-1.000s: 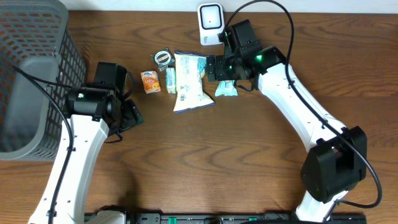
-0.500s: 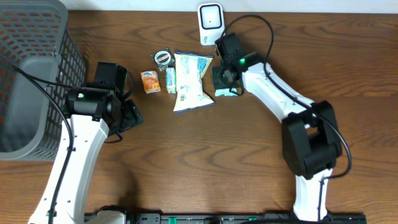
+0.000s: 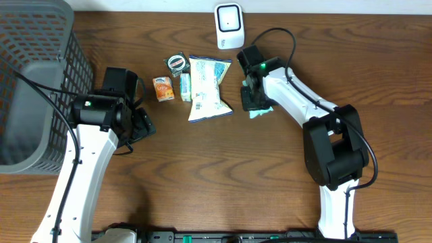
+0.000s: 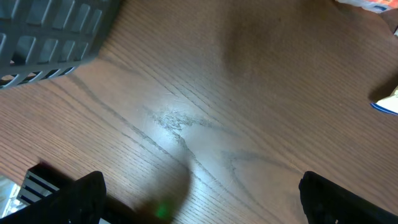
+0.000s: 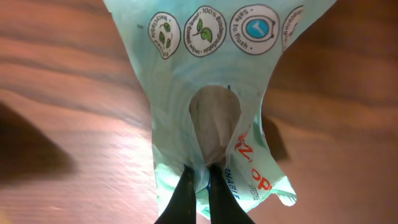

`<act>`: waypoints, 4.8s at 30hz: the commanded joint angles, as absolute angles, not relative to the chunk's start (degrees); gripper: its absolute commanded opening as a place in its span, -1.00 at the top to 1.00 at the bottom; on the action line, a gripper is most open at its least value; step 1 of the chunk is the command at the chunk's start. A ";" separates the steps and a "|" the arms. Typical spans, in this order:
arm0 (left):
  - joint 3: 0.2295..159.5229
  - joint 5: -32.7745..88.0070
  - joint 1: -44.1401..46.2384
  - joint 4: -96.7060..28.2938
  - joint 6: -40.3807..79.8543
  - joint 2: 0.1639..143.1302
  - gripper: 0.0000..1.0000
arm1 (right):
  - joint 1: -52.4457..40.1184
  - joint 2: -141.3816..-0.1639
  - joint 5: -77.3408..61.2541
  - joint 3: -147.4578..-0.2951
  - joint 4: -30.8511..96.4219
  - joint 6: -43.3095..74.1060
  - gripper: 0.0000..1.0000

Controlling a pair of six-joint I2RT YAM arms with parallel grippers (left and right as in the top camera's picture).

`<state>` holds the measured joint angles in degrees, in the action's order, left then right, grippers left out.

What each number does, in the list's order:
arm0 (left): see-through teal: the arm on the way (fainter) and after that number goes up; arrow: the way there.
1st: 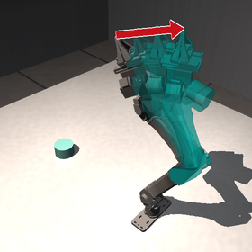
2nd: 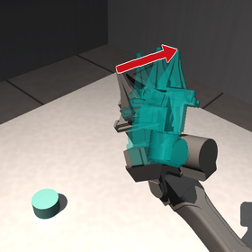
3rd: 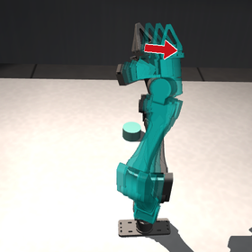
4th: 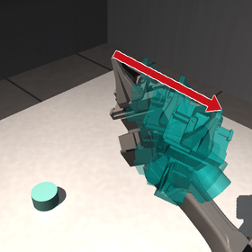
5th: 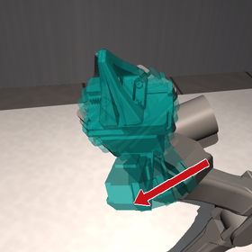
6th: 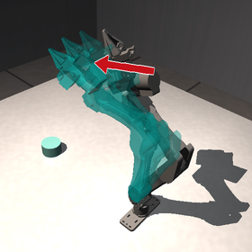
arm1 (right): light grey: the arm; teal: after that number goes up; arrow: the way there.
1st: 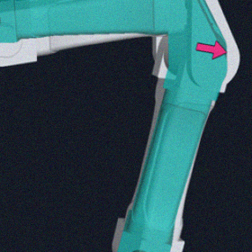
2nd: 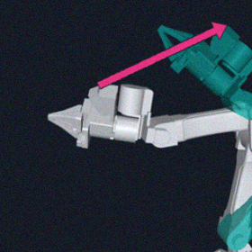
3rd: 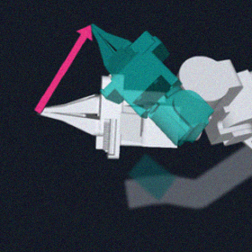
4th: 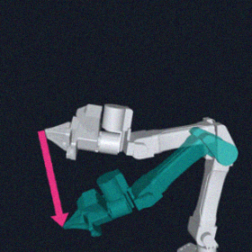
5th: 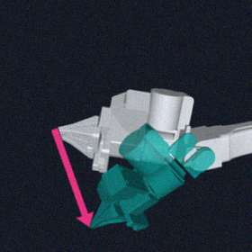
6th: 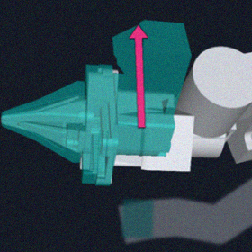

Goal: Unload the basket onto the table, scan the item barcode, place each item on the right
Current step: 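Grasp the mint-green package with the right gripper and lift it, then set the green package down right of the white bag and open the gripper, then move the right gripper left to the white snack bag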

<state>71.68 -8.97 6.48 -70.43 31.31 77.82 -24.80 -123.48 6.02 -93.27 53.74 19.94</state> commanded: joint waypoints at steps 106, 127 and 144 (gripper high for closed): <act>71.46 -9.52 6.28 -70.61 31.62 77.97 -0.95 | -32.56 -119.17 24.38 -86.83 67.42 26.79 -0.45; 71.46 -9.52 6.28 -70.61 31.62 77.97 -0.95 | -32.71 -119.15 20.12 -87.94 61.91 28.69 -0.57; 71.46 -9.52 6.28 -70.61 31.62 77.97 -0.95 | -24.93 -119.59 -19.11 -96.71 39.55 23.22 -0.99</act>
